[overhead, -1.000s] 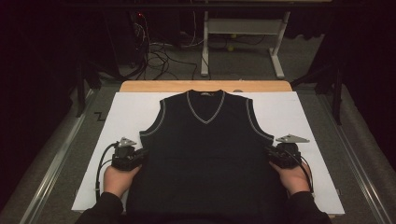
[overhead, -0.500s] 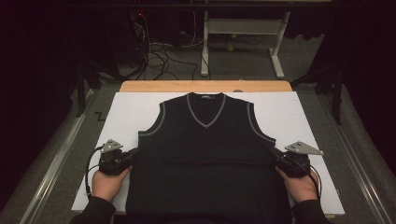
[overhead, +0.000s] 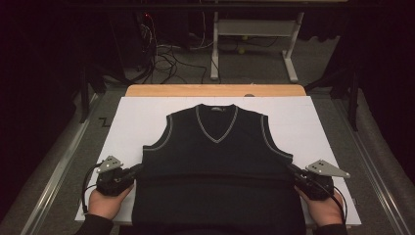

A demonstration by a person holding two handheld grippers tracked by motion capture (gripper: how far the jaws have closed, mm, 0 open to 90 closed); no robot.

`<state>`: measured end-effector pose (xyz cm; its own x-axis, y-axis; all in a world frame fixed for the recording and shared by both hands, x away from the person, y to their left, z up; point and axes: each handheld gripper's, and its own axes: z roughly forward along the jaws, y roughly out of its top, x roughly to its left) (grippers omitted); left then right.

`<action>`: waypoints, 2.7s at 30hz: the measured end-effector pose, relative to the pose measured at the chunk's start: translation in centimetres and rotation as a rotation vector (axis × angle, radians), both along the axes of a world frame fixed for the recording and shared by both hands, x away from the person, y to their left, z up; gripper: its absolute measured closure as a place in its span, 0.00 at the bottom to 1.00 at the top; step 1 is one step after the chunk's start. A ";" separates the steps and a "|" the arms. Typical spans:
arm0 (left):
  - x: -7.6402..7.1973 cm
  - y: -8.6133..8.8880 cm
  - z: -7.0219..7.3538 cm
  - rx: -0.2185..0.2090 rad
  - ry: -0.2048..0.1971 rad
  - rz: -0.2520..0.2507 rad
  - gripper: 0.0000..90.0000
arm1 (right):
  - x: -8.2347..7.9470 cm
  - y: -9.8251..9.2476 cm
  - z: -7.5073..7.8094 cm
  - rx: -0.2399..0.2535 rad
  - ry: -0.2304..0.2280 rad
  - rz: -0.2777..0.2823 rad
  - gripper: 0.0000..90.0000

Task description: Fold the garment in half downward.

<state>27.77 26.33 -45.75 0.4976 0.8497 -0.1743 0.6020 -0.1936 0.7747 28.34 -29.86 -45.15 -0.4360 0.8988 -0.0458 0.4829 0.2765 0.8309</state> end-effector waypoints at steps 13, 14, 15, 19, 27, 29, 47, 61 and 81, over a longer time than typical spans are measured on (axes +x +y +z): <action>-3.2 -0.2 -0.5 0.043 0.019 -0.050 0.90 | -3.4 -0.4 -0.1 -0.009 0.009 0.046 0.95; -3.4 -0.3 -0.6 0.053 0.020 -0.052 0.90 | -3.6 -0.4 -0.1 -0.013 0.013 0.048 0.95; -3.6 -0.4 -0.6 0.061 0.020 -0.054 0.90 | -3.8 -0.5 -0.2 -0.018 0.017 0.050 0.95; -4.3 -0.4 -0.7 0.079 0.017 -0.066 0.90 | -4.6 -0.5 -0.5 -0.030 0.028 0.053 0.95; -5.2 -0.4 -1.3 0.099 0.044 -0.083 0.90 | -5.4 -0.7 -0.8 -0.038 0.050 0.065 0.95; -5.5 -0.3 -1.3 0.098 0.040 -0.087 0.90 | -5.6 -0.8 -0.9 -0.042 0.050 0.069 0.95; -4.3 0.1 -1.3 0.031 -0.032 -0.061 0.37 | -5.2 -1.0 -1.0 0.043 0.019 0.045 0.45; 1.6 -1.1 -0.1 -0.016 -0.009 -0.066 0.15 | -1.1 0.3 -0.2 0.044 -0.024 0.034 0.14; 11.0 -4.4 1.8 -0.004 0.023 -0.007 0.00 | 8.3 2.9 1.0 0.019 0.021 0.000 0.03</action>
<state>38.76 21.96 -43.97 0.4992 0.8456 -0.1892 0.6180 -0.1944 0.7618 36.65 -26.94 -44.16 -0.4363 0.8996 -0.0195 0.5003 0.2606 0.8257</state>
